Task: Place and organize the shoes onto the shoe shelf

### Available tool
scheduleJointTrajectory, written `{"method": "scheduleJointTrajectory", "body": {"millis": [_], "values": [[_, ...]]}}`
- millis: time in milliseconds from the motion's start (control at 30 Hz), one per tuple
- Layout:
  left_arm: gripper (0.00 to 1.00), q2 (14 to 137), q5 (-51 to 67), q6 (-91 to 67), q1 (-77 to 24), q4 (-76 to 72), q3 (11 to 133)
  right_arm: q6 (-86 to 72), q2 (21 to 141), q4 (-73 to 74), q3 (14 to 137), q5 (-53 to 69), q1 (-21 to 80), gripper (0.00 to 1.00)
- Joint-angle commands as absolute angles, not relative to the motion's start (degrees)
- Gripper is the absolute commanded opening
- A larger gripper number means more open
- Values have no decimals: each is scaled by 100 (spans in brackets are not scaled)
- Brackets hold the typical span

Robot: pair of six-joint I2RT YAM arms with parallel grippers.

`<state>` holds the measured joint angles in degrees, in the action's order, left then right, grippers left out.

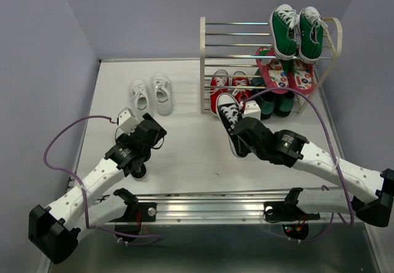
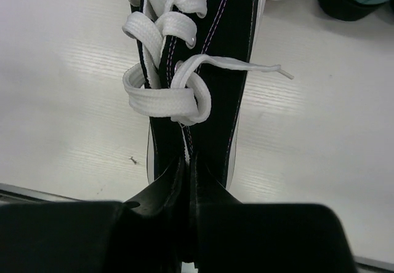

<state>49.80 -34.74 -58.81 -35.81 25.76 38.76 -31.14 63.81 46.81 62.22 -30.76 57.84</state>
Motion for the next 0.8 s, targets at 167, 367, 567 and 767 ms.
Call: {"method": "scheduleJointTrajectory", "body": {"millis": [167, 367, 567, 767], "values": [[99, 5159, -3454, -5493, -3349, 2224, 3894, -3130, 6529, 4860, 7303, -4614, 5827, 1], [99, 5212, -3261, -5423, -3243, 2083, 3832, -3032, 6855, 4756, 7848, -5299, 5573, 1], [99, 5098, -3270, -5344, -3182, 2048, 3832, -2374, 7312, 3853, 7937, -4643, 4845, 1], [99, 5036, -3226, -5309, -3129, 1969, 3780, -1724, 7777, 3112, 8165, -4105, 4141, 1]]}}
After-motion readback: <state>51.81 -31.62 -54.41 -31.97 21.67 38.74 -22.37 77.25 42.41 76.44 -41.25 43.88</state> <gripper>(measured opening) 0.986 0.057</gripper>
